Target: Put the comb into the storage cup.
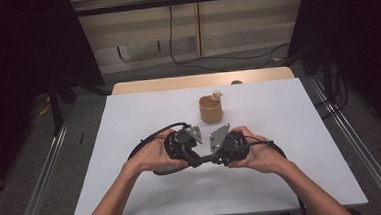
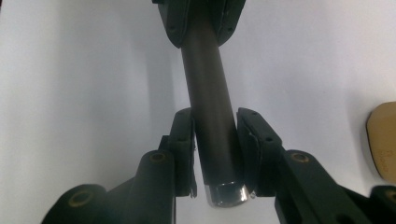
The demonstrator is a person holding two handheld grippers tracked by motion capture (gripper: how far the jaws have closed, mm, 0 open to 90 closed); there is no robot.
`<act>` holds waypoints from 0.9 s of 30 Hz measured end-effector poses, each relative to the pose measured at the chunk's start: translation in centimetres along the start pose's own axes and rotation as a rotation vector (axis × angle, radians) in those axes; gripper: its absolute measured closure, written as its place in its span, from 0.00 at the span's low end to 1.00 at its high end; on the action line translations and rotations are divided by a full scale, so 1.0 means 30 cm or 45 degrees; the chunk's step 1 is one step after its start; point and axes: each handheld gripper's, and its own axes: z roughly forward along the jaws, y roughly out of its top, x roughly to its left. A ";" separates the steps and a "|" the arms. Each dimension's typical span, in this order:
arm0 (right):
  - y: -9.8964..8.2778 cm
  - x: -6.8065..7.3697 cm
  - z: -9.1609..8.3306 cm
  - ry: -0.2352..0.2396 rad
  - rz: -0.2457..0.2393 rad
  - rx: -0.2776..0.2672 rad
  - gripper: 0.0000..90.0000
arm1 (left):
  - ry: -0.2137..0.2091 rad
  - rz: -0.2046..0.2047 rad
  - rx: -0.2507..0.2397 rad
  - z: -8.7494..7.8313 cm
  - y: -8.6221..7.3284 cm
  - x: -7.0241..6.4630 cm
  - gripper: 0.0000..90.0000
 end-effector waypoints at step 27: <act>-0.014 0.006 0.021 0.046 -0.104 0.032 0.80 | -0.025 0.024 -0.006 0.008 0.004 0.005 0.81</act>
